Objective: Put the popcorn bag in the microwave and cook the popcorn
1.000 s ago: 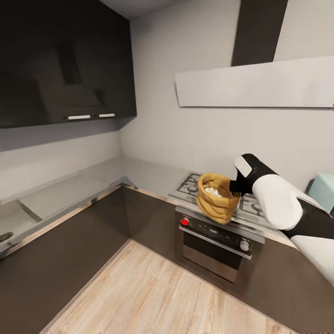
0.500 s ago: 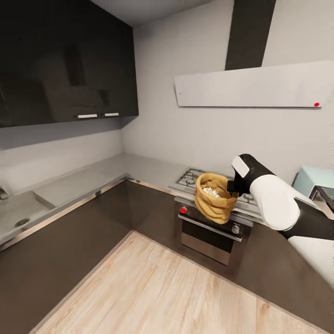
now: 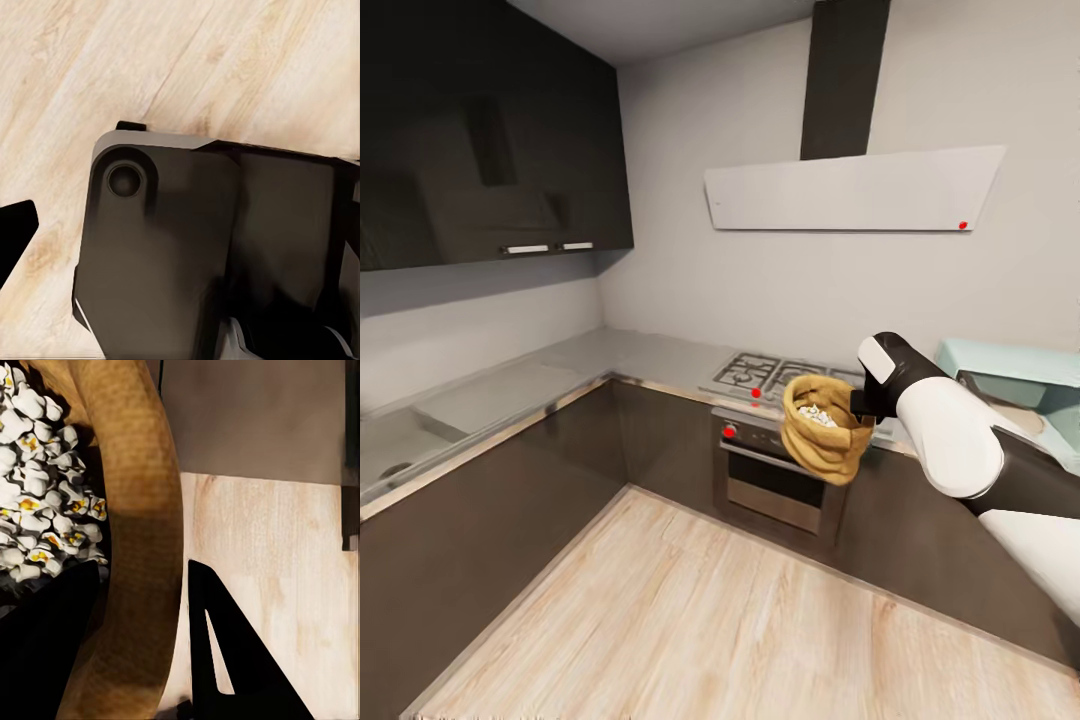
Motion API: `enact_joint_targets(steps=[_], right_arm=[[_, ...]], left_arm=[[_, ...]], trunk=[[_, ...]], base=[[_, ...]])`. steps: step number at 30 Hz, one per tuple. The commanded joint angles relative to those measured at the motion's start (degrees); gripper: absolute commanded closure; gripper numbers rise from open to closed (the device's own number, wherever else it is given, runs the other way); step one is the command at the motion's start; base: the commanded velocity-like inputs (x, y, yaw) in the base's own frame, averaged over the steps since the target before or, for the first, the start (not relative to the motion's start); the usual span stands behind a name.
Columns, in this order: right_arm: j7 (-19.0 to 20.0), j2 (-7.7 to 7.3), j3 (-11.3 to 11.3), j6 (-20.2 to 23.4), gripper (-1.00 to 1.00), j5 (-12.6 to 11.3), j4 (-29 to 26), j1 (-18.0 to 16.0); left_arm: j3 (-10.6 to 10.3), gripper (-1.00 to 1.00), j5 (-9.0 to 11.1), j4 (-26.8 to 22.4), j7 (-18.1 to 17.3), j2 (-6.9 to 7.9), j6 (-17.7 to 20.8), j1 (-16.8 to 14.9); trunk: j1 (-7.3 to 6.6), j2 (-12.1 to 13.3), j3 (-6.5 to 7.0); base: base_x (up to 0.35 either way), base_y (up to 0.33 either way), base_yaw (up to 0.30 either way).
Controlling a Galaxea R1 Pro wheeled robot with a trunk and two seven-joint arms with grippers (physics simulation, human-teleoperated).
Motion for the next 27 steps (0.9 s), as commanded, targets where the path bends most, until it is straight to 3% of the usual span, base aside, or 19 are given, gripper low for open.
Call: enact_joint_targets(steps=[1,17,27], right_arm=[[-0.2,0.02,-0.4,0.2,1.00,0.1,0.0,-0.1],[-0.2,0.02,-0.4,0.2,1.00,0.1,-0.1,-0.1],[-0.2,-0.04,-0.4,0.2,1.00,0.1,-0.1,-0.1]], left_arm=[[0.3,-1.00,-0.1,0.0,0.0,-0.02,-0.2,0.0],[0.3,-1.00,-0.1,0.0,0.0,0.16,-0.2,0.0],[0.3,-1.00,-0.1,0.0,0.0,0.15,-0.2,0.0]], trunk=[[-0.01,-0.1,-0.07],[-0.01,-0.1,-0.07],[-0.01,-0.1,-0.07]], base=[[-0.350,0.000,-0.020],[-0.350,0.000,-0.003],[-0.350,0.000,-0.238]])
